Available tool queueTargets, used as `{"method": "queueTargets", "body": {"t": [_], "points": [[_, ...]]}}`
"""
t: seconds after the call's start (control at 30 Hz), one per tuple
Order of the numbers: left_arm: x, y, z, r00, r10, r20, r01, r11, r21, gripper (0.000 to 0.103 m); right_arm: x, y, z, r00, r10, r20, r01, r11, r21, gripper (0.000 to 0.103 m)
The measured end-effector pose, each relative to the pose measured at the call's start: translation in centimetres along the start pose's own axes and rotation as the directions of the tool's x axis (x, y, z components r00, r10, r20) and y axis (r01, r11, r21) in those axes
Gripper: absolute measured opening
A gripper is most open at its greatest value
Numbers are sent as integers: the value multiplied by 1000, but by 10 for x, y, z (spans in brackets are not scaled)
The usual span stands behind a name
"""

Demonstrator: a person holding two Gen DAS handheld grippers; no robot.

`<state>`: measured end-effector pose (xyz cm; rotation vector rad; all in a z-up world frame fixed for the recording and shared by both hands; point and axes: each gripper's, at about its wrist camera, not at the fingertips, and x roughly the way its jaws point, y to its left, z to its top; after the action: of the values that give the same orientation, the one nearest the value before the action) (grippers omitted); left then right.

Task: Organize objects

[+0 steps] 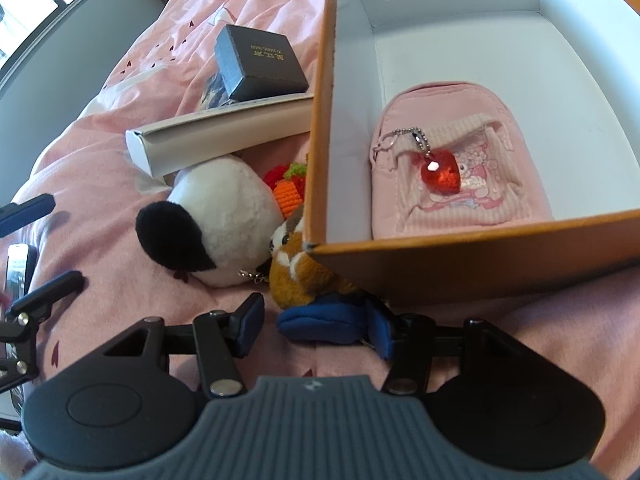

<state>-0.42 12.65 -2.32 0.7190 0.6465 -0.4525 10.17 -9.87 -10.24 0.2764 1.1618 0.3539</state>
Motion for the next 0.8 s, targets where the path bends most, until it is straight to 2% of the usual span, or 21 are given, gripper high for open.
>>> {"method": "queueTargets", "body": {"t": [0.17,0.3,0.33,0.37,0.53,0.6,0.67,0.73,0.8], "points": [[1,4,22,998,-13,62,14,1000,-15,67,-2,-1,0,1000,5,3,-5,1000,14,57],[8,1,41,998,-46,32,48,997,-58,67,-2,-2,0,1000,0,0,0,1000,26,56],[9,-1,45,998,-59,28,61,995,-75,67,-1,-2,0,1000,-4,-3,4,1000,27,48],[11,-1,48,997,-74,21,76,992,-99,67,0,-3,0,1000,-1,-6,2,1000,29,47],[26,1,58,983,-170,-70,148,959,-243,67,-3,0,-2,1000,-1,11,2,1000,-3,40],[32,1,61,975,-193,-111,151,938,-311,68,-6,3,-3,1000,-6,19,7,999,-35,38],[38,5,63,963,-219,-155,142,906,-400,71,-10,5,-4,1000,-3,19,4,998,-59,36],[45,13,63,953,-241,-185,120,858,-500,73,-13,6,-5,1000,4,6,-3,997,-76,34],[54,23,63,944,-255,-210,82,796,-600,76,-17,7,-7,1000,5,-6,-5,996,-90,33]]}}
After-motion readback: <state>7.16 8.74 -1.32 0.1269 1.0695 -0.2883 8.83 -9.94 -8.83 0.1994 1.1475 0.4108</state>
